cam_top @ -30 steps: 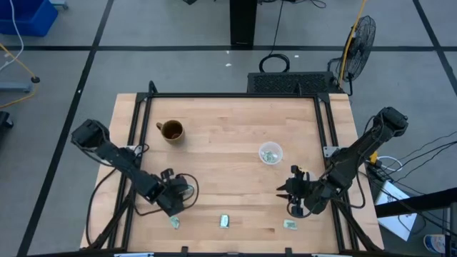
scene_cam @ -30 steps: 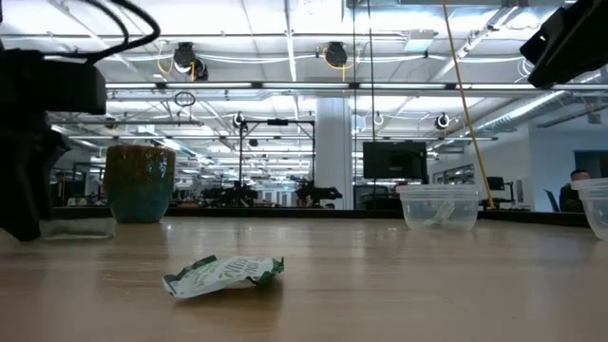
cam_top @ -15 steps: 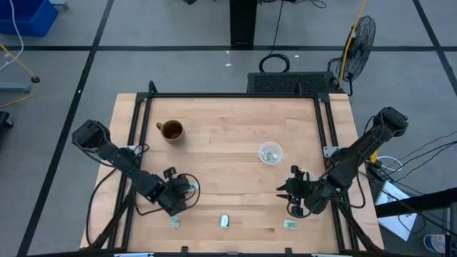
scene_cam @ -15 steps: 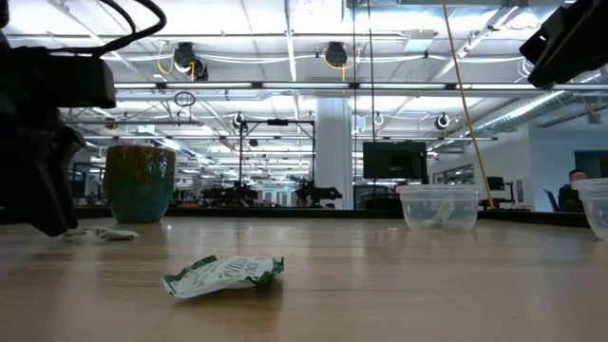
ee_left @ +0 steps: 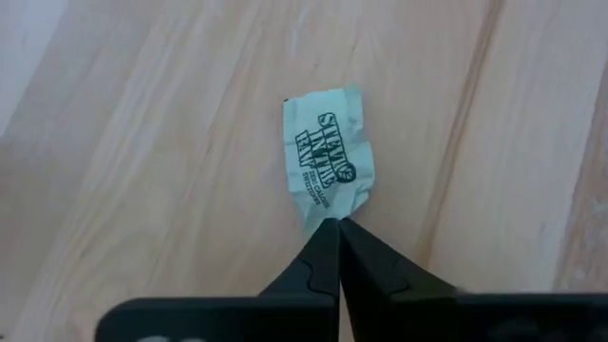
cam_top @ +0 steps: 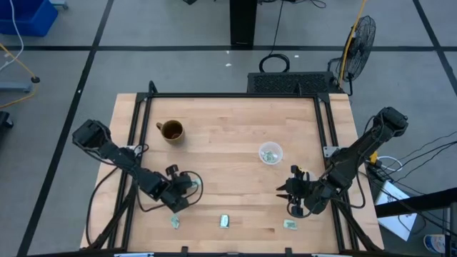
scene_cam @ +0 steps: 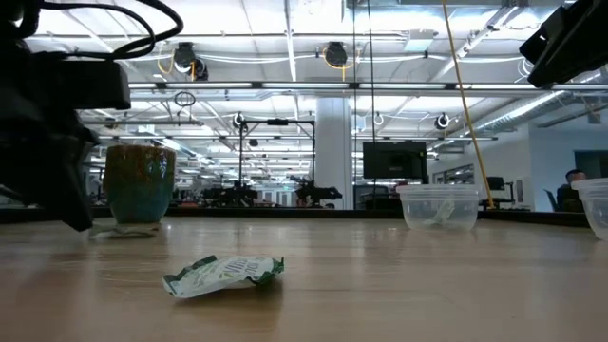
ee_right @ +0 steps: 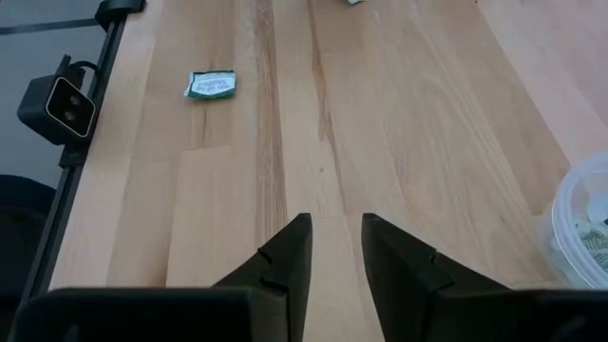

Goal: Pick and place items into bin
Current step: Put the white stevia packet into the top transparent bin

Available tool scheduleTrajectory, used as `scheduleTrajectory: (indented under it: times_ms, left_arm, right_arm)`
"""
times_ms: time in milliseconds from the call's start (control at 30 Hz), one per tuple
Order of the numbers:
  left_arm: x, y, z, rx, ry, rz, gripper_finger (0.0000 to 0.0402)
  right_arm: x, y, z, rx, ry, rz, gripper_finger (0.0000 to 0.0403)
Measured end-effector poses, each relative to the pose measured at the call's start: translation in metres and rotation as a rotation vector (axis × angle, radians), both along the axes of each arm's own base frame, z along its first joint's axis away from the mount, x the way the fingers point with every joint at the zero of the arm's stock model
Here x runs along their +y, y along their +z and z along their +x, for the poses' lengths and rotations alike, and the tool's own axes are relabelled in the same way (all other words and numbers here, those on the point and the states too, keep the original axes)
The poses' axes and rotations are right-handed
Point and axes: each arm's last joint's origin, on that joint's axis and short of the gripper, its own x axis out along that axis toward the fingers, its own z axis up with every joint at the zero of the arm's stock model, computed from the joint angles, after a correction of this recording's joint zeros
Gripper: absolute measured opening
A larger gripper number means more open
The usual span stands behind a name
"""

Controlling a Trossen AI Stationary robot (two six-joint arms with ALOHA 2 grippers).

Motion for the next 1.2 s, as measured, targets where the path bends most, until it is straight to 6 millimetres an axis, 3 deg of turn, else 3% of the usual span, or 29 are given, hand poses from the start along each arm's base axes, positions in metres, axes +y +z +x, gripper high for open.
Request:
scheduleTrajectory:
  times_ms: [233,467,733,900,1200]
  left_arm:
    - [-0.007,0.005,0.011,-0.124,-0.064,-0.022,0.0003]
    - [-0.007,0.02,0.038,-0.356,-0.135,-0.058,0.0002]
    - [0.002,0.016,0.039,-0.241,-0.192,-0.123,0.0009]
    - [0.005,0.012,0.034,-0.173,-0.198,-0.089,0.0047]
    - [0.008,0.008,0.029,-0.109,-0.184,-0.066,0.0146]
  right_arm:
    - [-0.001,0.0,0.0,-0.012,0.001,-0.029,0.0091]
    - [-0.002,-0.002,0.001,-0.051,-0.022,-0.074,0.0091]
    - [-0.007,-0.032,-0.006,-0.048,-0.02,-0.012,0.0091]
    - [-0.007,-0.039,-0.004,-0.103,0.017,0.074,0.0091]
    - [-0.003,-0.023,0.008,-0.284,0.109,0.043,0.0091]
